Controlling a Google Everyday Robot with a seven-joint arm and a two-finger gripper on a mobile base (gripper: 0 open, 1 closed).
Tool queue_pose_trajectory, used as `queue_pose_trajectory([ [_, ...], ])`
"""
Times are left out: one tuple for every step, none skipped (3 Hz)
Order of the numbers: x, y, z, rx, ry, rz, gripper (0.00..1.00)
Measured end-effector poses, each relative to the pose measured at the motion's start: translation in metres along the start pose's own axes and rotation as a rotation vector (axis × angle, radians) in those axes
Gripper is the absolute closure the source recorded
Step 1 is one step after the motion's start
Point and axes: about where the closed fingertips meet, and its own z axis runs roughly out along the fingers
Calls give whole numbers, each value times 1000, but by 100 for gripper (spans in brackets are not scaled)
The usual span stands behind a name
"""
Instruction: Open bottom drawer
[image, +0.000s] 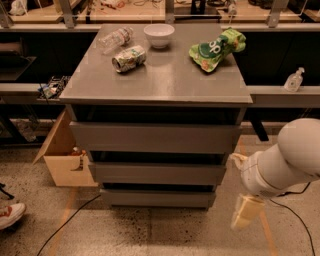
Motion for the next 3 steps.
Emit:
queue_pose_trajectory([
  [14,-7,54,16,-10,-7,0],
  [27,-7,107,39,-20,2,0],
  [31,-4,155,64,-43,-3,0],
])
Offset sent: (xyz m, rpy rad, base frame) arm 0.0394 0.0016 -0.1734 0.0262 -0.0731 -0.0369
